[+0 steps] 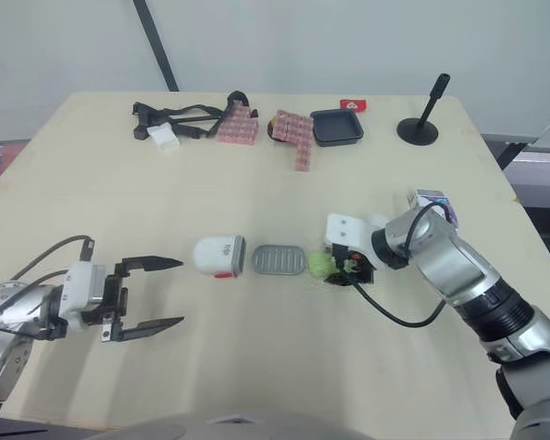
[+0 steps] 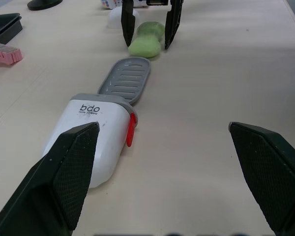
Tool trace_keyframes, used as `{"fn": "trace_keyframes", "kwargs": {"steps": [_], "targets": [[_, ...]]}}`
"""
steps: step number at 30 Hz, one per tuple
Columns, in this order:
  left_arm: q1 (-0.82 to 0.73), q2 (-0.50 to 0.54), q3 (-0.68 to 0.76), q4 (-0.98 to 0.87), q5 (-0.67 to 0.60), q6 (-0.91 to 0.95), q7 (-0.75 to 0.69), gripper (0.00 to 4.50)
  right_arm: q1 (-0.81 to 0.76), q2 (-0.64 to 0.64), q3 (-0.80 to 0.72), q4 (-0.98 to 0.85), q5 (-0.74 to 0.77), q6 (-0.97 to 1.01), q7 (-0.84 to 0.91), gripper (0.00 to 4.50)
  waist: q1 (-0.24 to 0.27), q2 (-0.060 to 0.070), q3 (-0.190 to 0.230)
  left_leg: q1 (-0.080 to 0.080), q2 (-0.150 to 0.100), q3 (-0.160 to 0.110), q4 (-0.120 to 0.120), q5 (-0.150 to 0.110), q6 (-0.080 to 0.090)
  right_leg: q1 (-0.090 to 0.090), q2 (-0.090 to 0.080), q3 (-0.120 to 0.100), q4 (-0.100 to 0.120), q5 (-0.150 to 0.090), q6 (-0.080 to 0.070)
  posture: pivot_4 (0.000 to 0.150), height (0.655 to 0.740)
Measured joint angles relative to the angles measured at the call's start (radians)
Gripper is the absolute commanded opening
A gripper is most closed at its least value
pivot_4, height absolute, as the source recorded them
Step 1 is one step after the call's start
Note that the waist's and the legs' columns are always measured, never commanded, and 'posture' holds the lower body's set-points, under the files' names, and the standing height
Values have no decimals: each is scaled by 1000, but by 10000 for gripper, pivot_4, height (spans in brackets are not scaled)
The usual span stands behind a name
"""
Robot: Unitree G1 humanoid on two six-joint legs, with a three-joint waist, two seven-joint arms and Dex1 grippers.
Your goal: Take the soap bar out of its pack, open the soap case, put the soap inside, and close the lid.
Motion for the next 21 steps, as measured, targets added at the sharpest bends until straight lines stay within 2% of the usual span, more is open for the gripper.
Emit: {"fn": "trace_keyframes", "kwargs": {"steps": [2,3,16,21], "targets": [[1,-1,-4,0,2,0,2,45000,0,0,2,0,-3,-2,1,18806,0,0,0,0,0,0,0,0,0,0,0,0,0,0,0,1500,7374],[9,-1,-4,-1,4,-8,1,45000,-1,0,2,-1,-6,-3,4,17327,0,0,0,0,0,0,0,0,0,0,0,0,0,0,0,1500,7374],[-1,-2,-19,2,15,-14,25,45000,-11,-10,6,-4,-13,7,29,17327,6,0,0,0,0,0,0,0,-1,0,0,0,1,3,4,1500,7374],[-14,-3,-20,9,15,1,47,45000,-70,-5,-20,-55,31,71,46,17327,5,0,0,0,1,0,0,0,-1,0,1,0,2,3,4,1500,7374]]}}
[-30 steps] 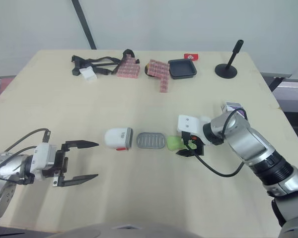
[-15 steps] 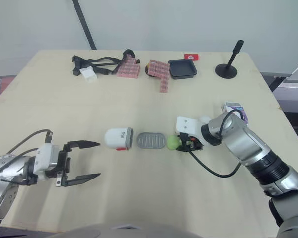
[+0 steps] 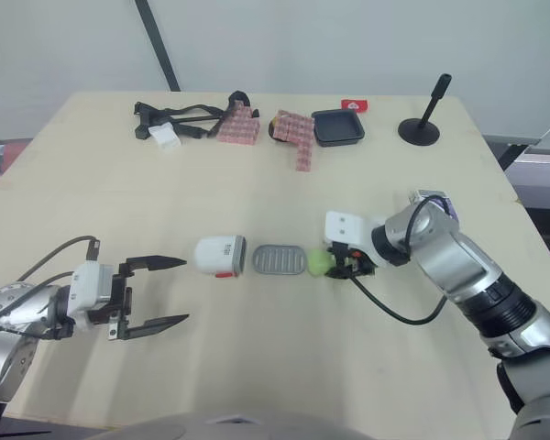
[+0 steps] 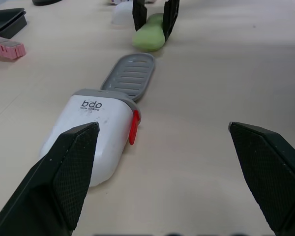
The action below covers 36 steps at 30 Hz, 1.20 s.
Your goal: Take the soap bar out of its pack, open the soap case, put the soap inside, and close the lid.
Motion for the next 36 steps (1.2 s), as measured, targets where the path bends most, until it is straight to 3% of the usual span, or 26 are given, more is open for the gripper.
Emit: {"fn": "trace_keyframes", "kwargs": {"steps": [8,20,36], "targets": [[-12,-7,0,14,-1,30,43,45000,-133,117,6,-69,52,164,-52,17327,1,0,0,1,1,0,0,2,-3,-1,1,0,2,0,0,1500,7374],[-25,-20,-4,10,1,63,84,45000,-228,279,200,8,6,222,-160,17327,1,0,0,1,1,0,-1,2,-8,-2,2,0,2,1,1,1500,7374],[-21,-23,-7,-9,4,65,108,45000,-251,288,280,51,-48,236,-179,17327,3,0,0,-1,1,0,-3,3,-14,-1,6,1,3,1,1,1500,7374]]}}
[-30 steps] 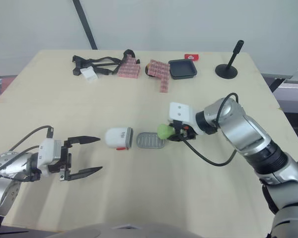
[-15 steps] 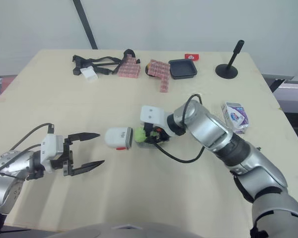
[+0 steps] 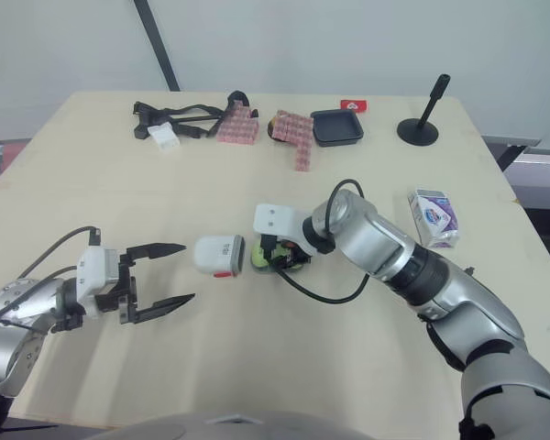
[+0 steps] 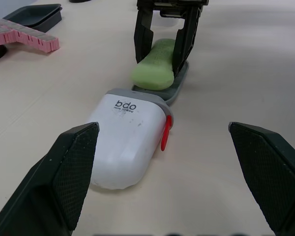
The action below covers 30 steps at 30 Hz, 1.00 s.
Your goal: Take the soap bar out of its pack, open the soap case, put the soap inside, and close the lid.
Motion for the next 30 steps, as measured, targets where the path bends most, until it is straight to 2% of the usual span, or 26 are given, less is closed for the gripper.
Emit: {"fn": "trace_keyframes", "kwargs": {"steps": [11,12,17,24,30], "targets": [[9,-5,-5,-15,1,0,11,45000,0,15,10,14,-19,-5,-16,17327,0,0,0,0,0,0,-1,0,-1,0,0,0,0,0,0,1500,7374],[11,-5,-7,-16,2,0,11,45000,0,15,10,14,-19,-5,-16,27566,0,0,0,0,0,0,-1,0,-1,0,0,0,0,0,0,1500,7374],[15,-5,-15,-16,2,0,18,45000,0,15,10,14,-18,-5,-14,43460,0,0,0,1,0,0,-1,0,-1,0,0,0,0,0,0,1500,7374],[14,-5,-19,-17,2,0,22,45000,1,11,6,13,-13,-1,-11,44295,0,0,0,1,0,0,-1,0,-1,0,1,1,0,0,0,1500,7374],[13,-5,-31,-17,3,0,21,45000,28,-13,-57,-8,19,0,-9,44295,2,0,0,1,0,0,-1,0,-1,0,1,1,0,0,0,1500,7374]]}}
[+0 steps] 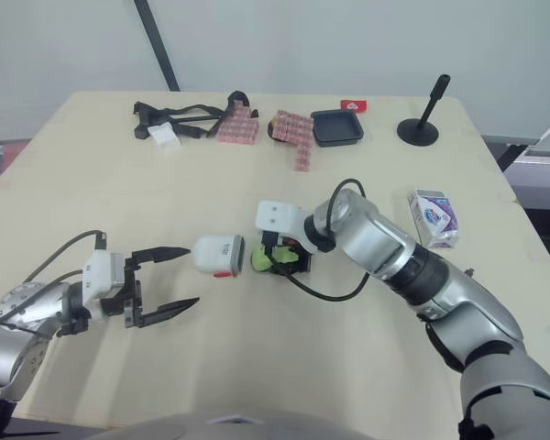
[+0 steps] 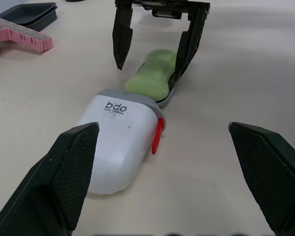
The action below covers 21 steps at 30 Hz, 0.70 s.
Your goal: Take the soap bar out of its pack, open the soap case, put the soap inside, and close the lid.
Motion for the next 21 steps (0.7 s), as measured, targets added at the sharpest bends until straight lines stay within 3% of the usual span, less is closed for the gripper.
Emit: {"fn": "trace_keyframes", "kwargs": {"steps": [12,16,21], "targets": [[-37,5,-6,16,20,-3,-14,45000,277,-102,-289,-142,172,-107,31,44295,5,0,0,0,1,0,-2,0,0,1,0,1,-1,0,0,1500,7374],[-86,15,-4,73,26,-6,-39,45000,503,-157,-460,-179,248,-289,87,44295,11,-1,-1,0,3,0,-2,0,0,2,-1,1,-2,0,0,1500,7374],[-145,18,-10,123,39,-10,-61,45000,761,-132,-625,-168,305,-584,145,44295,6,-2,-2,0,3,0,-3,0,1,2,-1,1,-2,0,0,1500,7374]]}}
